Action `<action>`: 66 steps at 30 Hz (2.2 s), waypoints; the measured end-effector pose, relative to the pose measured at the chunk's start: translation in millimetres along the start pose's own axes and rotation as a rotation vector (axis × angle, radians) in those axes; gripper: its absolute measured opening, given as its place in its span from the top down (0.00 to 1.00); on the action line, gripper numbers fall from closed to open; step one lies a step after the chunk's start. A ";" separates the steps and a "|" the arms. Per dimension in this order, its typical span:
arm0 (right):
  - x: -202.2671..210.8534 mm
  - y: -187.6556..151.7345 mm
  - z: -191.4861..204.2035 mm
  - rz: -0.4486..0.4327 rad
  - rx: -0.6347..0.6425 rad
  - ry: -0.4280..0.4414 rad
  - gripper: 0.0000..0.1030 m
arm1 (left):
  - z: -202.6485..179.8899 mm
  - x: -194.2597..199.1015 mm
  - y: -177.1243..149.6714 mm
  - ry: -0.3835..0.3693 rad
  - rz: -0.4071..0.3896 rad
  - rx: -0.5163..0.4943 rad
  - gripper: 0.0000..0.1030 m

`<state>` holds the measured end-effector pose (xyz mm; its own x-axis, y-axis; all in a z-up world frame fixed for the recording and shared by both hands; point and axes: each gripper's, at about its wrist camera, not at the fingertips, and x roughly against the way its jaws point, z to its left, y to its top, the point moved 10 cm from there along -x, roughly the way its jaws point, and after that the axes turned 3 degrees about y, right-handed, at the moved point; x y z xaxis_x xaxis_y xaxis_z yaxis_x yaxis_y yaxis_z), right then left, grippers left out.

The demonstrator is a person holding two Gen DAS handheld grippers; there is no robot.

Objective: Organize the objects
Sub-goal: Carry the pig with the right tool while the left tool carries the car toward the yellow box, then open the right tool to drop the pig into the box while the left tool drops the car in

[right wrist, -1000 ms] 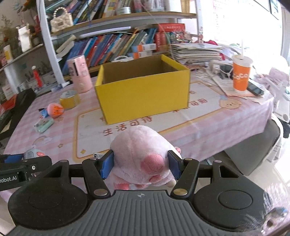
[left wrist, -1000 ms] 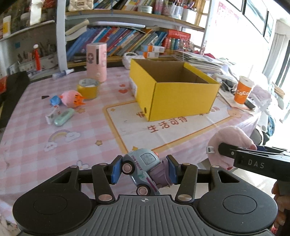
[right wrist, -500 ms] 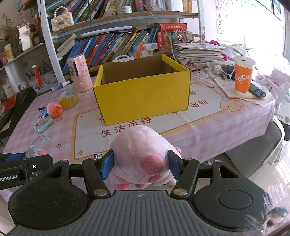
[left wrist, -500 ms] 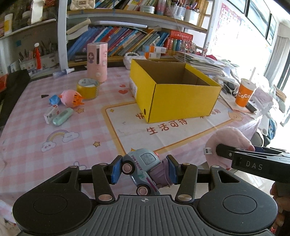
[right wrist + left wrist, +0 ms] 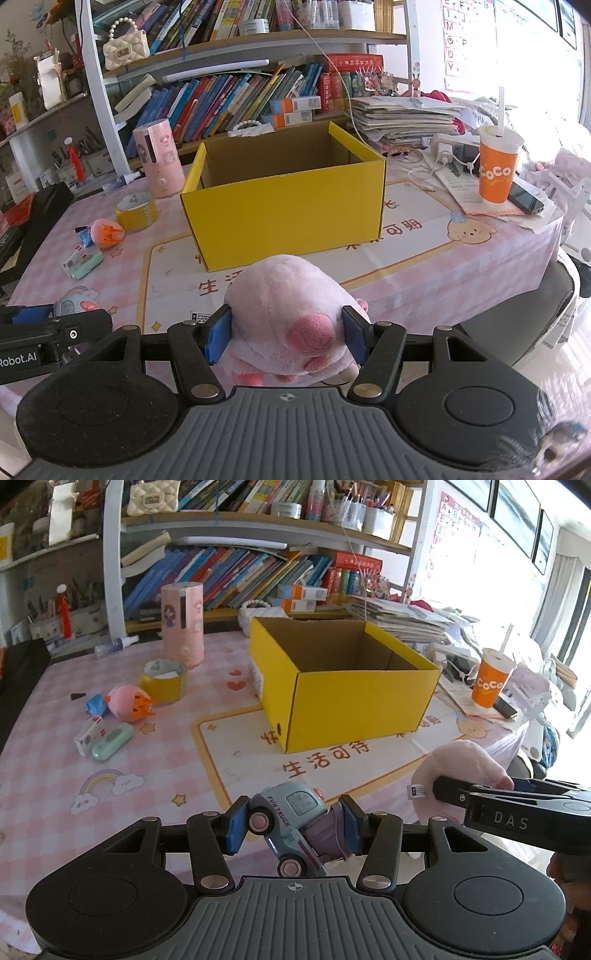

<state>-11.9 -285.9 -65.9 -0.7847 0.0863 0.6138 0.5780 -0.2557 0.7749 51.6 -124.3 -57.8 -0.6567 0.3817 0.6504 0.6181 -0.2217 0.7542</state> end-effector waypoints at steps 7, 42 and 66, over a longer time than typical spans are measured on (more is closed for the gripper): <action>-0.5 2.4 -4.1 -0.005 -0.004 -0.006 0.42 | -3.9 -2.5 0.3 -0.010 0.002 -0.011 0.52; -34.8 170.0 -27.7 -0.355 0.124 0.034 0.59 | -30.2 -57.9 127.5 -0.004 -0.214 -0.033 0.52; -199.3 169.0 -54.6 -0.025 0.205 0.253 0.93 | -57.4 -164.2 146.9 0.133 -0.055 -0.006 0.52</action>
<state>230.0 -398.8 -65.5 -0.8149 -0.1582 0.5575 0.5710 -0.0549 0.8191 225.4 -271.0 -48.7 -0.7412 0.2712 0.6141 0.5774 -0.2091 0.7893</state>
